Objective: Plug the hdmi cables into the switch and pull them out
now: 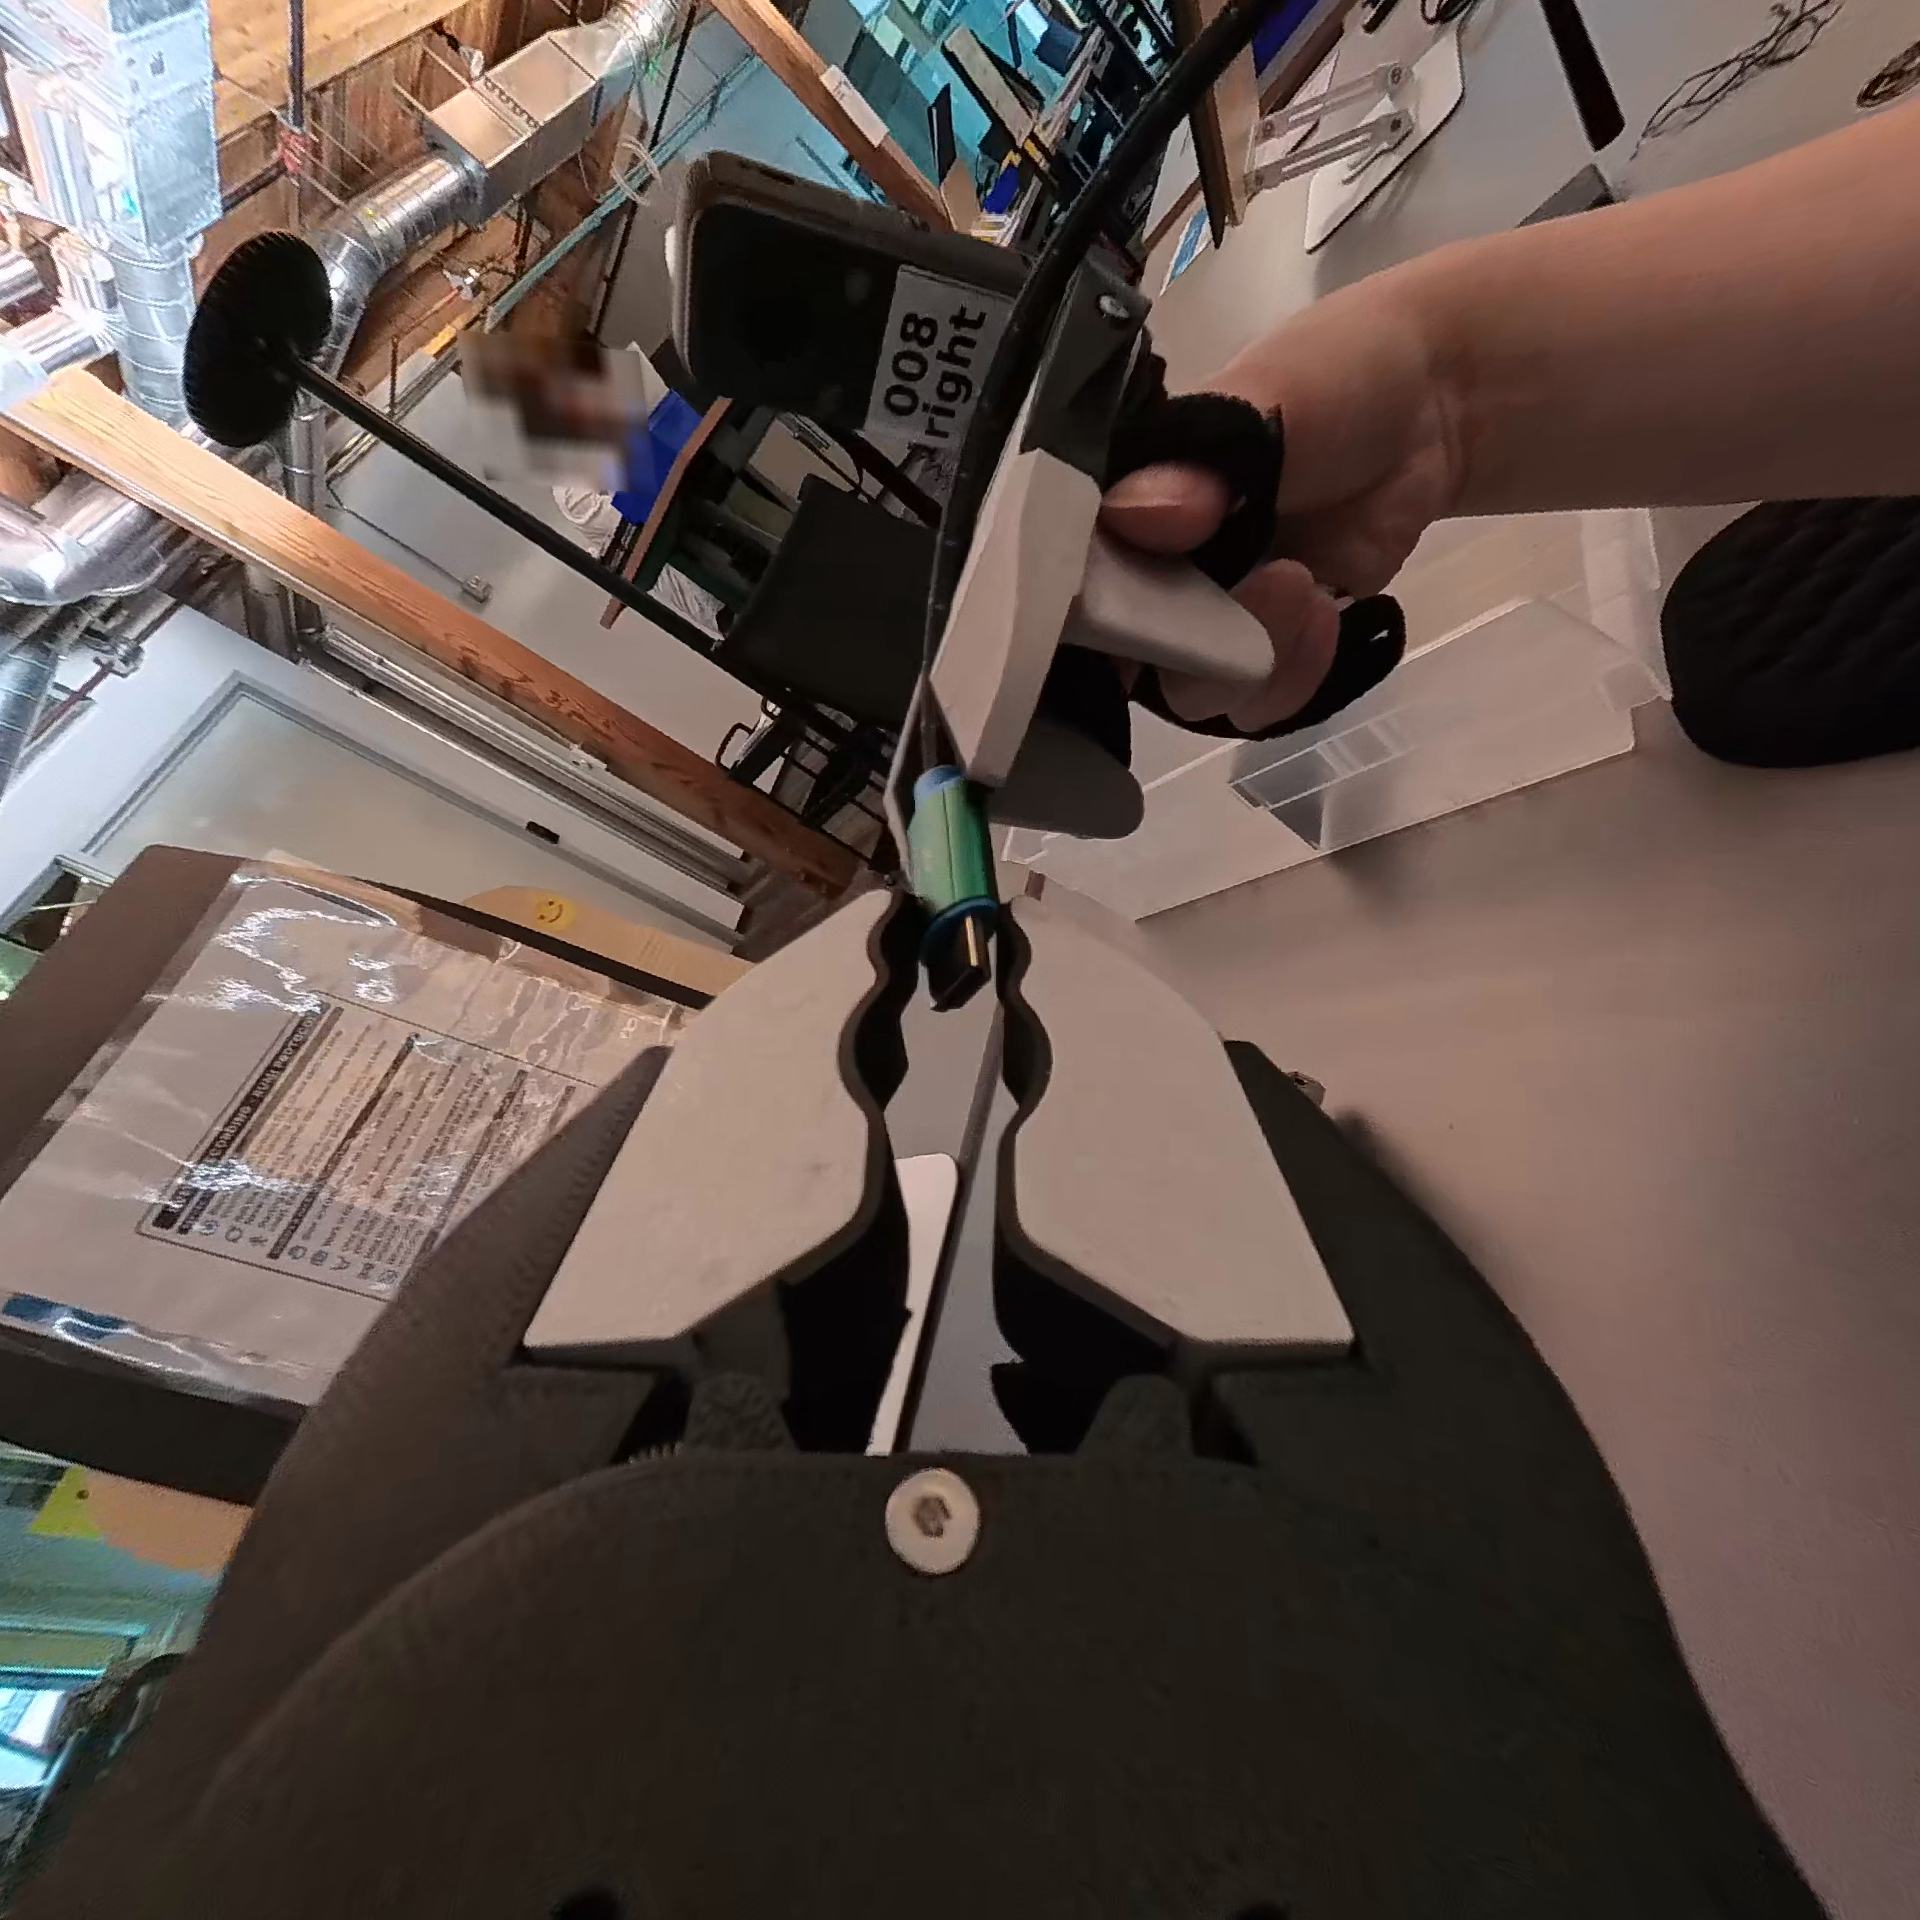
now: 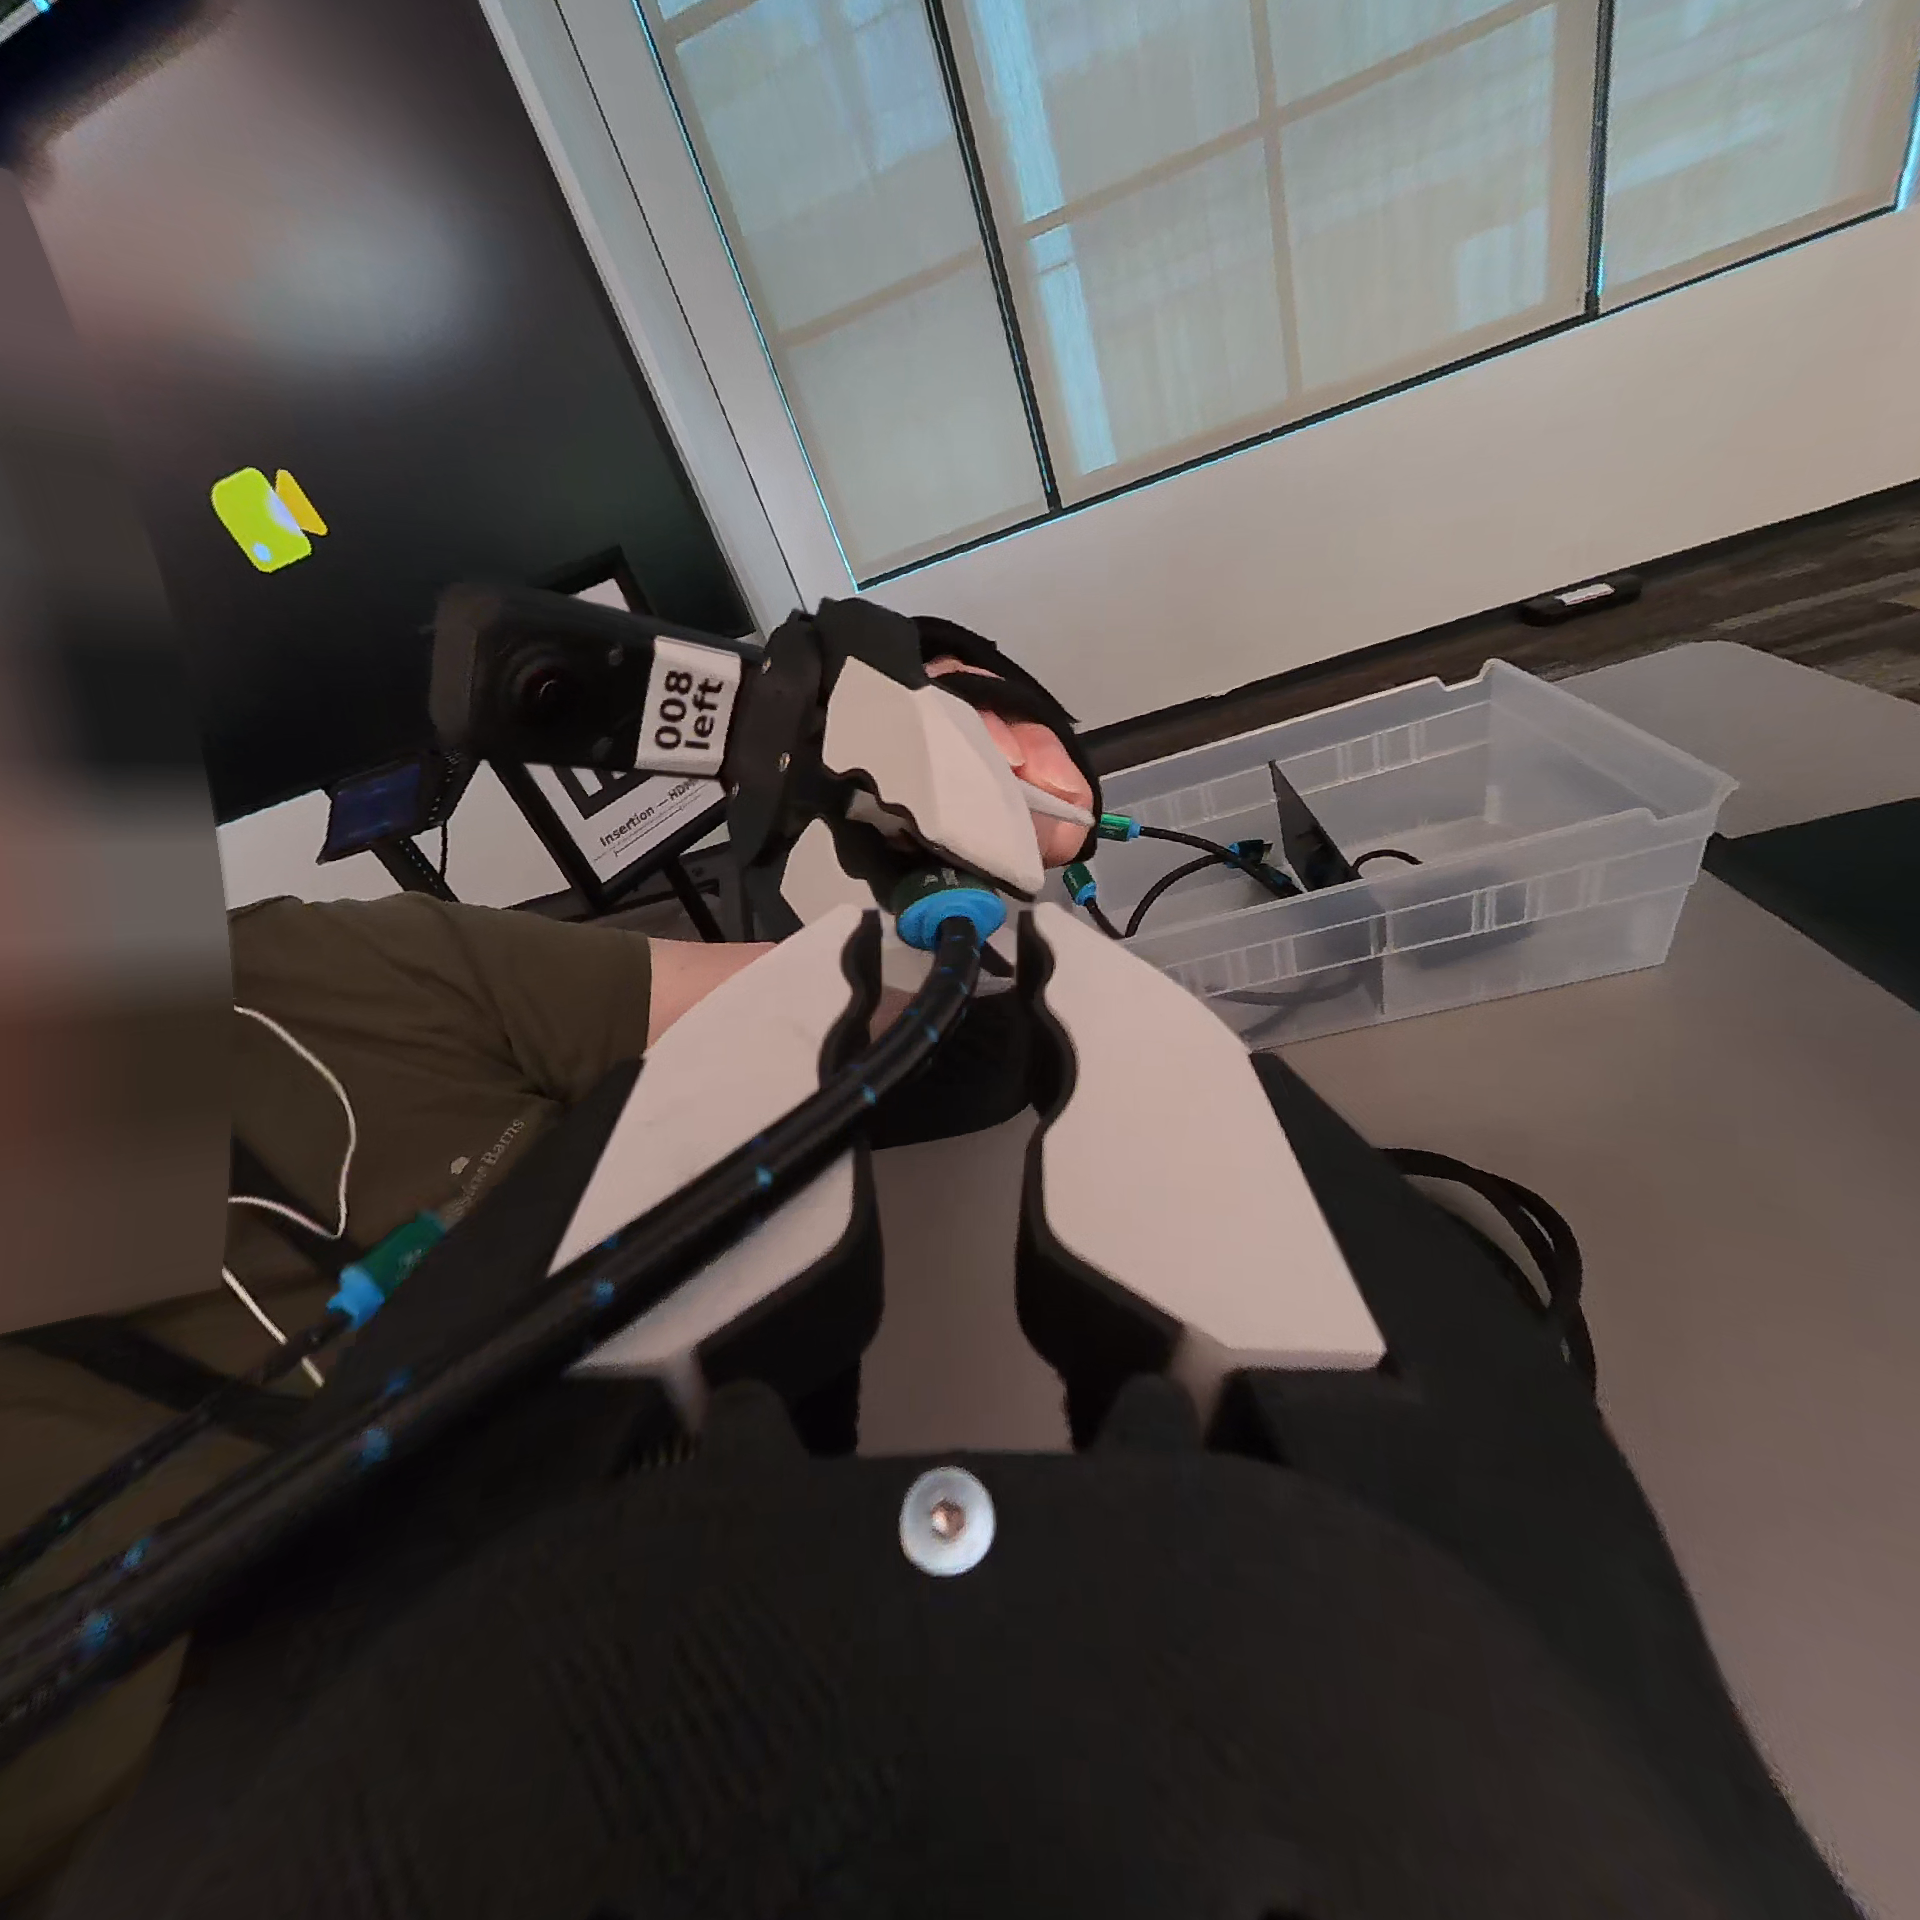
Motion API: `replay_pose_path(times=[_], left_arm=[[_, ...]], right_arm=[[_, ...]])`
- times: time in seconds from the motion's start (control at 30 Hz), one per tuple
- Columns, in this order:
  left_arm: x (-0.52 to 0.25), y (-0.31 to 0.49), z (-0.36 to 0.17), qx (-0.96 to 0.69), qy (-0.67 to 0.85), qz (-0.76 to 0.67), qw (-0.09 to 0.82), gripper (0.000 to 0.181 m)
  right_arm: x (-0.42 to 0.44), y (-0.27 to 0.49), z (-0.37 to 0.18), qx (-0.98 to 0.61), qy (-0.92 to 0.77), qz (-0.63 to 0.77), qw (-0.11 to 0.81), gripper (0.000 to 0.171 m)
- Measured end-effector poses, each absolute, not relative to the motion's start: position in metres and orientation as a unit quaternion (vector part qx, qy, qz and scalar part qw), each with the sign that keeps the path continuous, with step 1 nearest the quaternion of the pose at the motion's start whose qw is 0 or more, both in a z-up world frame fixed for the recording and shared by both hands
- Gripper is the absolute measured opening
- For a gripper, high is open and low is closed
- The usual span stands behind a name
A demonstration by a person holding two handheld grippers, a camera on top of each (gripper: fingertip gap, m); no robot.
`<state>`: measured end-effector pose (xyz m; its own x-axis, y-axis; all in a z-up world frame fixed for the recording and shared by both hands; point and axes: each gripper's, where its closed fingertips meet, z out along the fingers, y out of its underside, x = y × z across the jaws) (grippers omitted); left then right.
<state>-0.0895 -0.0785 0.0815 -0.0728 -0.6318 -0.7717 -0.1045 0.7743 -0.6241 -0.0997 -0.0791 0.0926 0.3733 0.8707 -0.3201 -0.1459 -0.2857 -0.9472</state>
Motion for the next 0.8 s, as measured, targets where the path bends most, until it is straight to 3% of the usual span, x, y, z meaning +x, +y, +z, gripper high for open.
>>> replay_pose_path(times=[0.7, 0.8], left_arm=[[-0.0918, -0.0823, 0.0799, -0.269, 0.705, -0.247, 0.609, 0.016], [-0.0907, -0.0797, 0.0843, -0.267, 0.690, -0.236, 0.630, 0.028]], right_arm=[[-0.1064, -0.0795, 0.0898, -0.604, -0.345, 0.436, 0.570, 0.021], [-0.1057, -0.0812, 0.0904, -0.596, -0.341, 0.458, 0.564, 0.021]])
